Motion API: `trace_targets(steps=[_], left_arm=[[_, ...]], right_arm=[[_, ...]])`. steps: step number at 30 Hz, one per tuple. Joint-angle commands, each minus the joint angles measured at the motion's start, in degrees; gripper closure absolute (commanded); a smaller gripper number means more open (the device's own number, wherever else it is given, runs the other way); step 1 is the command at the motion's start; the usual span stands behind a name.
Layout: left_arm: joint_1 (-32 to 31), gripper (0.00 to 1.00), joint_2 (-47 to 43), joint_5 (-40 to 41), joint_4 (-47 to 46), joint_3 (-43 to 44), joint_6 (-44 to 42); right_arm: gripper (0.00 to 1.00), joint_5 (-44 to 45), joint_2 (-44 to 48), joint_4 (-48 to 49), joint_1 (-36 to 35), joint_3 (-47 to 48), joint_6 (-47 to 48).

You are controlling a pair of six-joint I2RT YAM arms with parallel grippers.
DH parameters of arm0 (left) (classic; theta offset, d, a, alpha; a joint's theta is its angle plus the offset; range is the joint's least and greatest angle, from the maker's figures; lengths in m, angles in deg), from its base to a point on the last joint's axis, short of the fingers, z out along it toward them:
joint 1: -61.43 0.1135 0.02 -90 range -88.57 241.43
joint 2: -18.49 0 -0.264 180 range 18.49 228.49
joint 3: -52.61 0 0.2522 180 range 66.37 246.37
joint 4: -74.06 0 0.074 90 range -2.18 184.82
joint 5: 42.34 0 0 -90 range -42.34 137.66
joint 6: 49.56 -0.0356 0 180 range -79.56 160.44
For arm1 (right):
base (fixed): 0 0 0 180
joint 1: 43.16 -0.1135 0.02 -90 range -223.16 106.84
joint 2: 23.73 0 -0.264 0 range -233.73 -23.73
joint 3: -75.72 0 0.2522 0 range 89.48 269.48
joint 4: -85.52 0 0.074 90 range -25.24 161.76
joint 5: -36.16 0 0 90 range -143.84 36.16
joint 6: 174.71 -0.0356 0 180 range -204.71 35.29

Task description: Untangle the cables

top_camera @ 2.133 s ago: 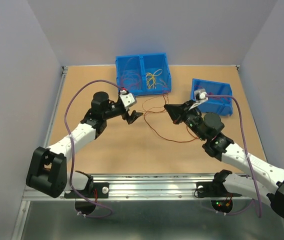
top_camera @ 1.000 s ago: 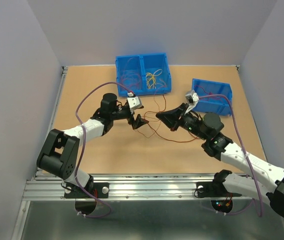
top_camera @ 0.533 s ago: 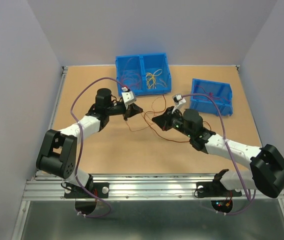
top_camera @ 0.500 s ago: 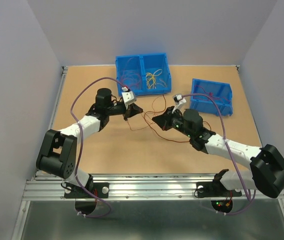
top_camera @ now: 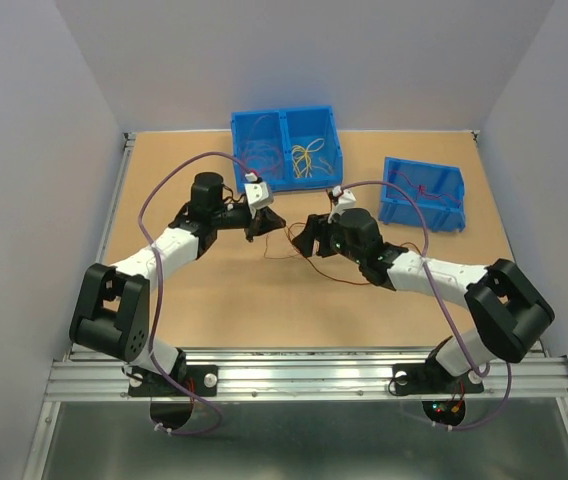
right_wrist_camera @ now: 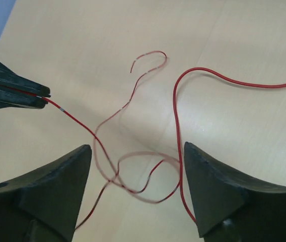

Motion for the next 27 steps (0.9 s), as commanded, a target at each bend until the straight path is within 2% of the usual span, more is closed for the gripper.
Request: trace_targets(steps=[1, 2, 6, 8, 14, 16, 22, 27], left_arm=[[-0.51, 1.00, 0.06, -3.87, 4.52, 4.05, -3.10], [-0.60, 1.00, 1.11, -4.05, 5.68, 5.45, -3.71], [-0.51, 1.00, 3.05, -5.72, 9.29, 7.48, -6.09], [-0.60, 1.00, 3.66, -6.60, 10.95, 8.09, -6.79], [-0.51, 1.00, 5.16, -7.31, 14.56, 9.76, -9.43], [-0.60, 1.00, 5.16, -6.69, 14.74, 9.85, -9.78], [-0.51, 1.00, 4.90, -6.07, 17.90, 10.29, -14.18], [-0.51, 1.00, 5.16, -6.08, 19.31, 11.00, -15.58]], right_arm=[[0.18, -2.77, -0.79, -0.56, -0.38, 4.54, 5.87], [0.14, -4.54, -1.75, -0.82, -0.38, 4.90, 7.02], [0.09, -13.94, -3.77, -1.35, -0.38, 7.09, 12.37], [0.08, -15.36, -4.30, -1.35, -0.47, 7.36, 13.61], [0.16, -20.10, -6.23, -2.93, -0.82, 9.37, 15.38], [0.16, -22.12, -7.03, -4.86, -0.91, 10.26, 15.38], [0.14, -21.79, -10.28, -9.52, -1.52, 13.77, 16.43], [0.19, -20.47, -14.33, -11.90, -2.22, 16.32, 16.96]])
